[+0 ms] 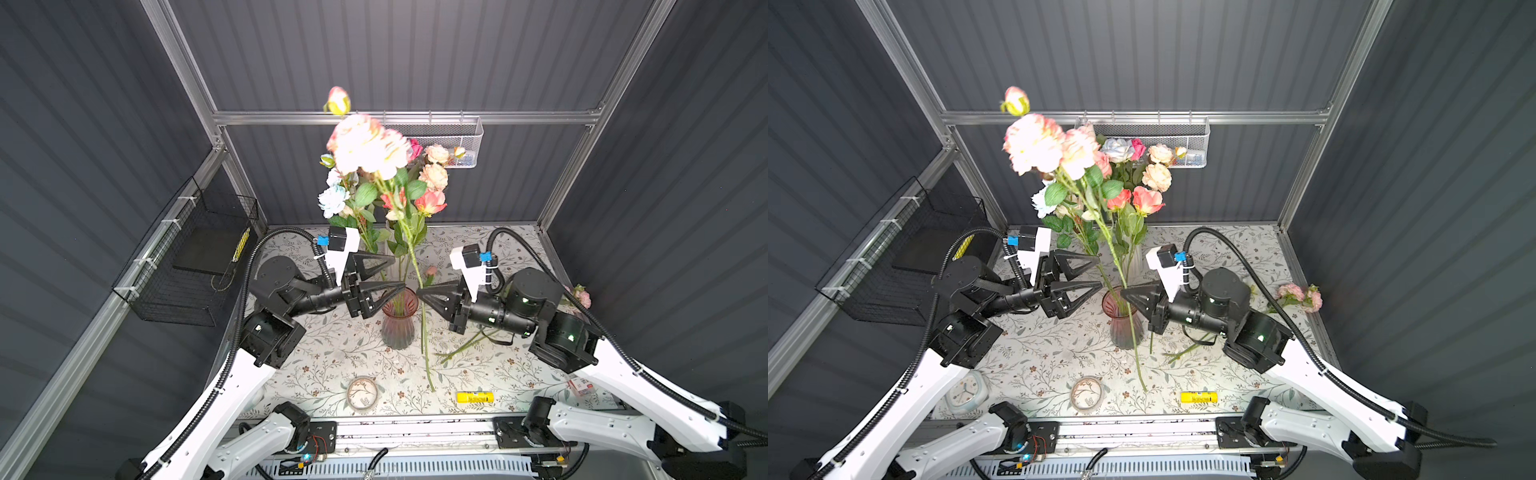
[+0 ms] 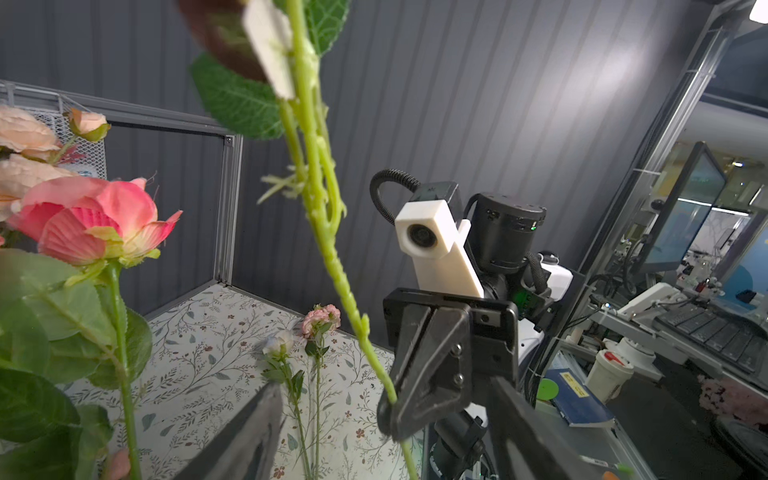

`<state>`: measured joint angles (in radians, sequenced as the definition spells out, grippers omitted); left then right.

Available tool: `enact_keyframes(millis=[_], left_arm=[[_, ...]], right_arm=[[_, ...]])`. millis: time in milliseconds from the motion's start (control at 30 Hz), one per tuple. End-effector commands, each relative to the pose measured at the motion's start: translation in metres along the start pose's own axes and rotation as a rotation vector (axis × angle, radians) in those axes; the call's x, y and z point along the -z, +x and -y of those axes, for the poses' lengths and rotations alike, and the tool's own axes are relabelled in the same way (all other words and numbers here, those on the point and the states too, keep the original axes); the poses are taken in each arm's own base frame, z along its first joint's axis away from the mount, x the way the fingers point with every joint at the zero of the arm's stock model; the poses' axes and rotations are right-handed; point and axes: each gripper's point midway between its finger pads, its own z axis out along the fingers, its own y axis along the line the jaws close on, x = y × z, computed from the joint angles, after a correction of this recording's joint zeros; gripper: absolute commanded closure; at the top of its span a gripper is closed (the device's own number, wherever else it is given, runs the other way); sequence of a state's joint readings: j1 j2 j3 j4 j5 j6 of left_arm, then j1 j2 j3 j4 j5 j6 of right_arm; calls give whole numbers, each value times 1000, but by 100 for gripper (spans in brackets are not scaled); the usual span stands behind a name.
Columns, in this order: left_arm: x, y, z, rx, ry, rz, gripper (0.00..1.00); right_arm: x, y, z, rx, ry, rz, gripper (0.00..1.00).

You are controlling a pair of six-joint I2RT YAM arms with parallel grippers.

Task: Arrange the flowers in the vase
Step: 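Carry the peach rose spray over the pink vase while left gripper grasps its stem, then hold the peach spray stem with left gripper while right gripper opens and withdraws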

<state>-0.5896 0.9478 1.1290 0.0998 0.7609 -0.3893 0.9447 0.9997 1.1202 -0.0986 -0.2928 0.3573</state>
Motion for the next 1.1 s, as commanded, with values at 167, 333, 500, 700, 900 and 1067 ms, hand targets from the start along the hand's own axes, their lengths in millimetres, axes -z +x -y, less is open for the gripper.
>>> enact_keyframes(millis=[167, 333, 500, 700, 900, 1067], left_arm=[[0, -27, 15, -74, 40, 48, 50], [-8, -28, 6, -54, 33, 34, 57], [-11, -28, -1, -45, 9, 27, 57], [-13, -33, -1, -54, 12, 29, 82], [-15, -51, -2, -118, -29, 28, 100], [-13, -79, -15, -284, -165, 13, 100]], right_arm=[[-6, -18, -26, 35, -103, 43, 100], [-6, -11, -32, 46, -142, 18, 100], [-1, -11, -33, 65, -138, 40, 100], [-3, -6, -32, 69, -132, 6, 100], [10, -6, -13, 80, -11, 43, 65], [42, -13, -2, 124, 100, 96, 56]])
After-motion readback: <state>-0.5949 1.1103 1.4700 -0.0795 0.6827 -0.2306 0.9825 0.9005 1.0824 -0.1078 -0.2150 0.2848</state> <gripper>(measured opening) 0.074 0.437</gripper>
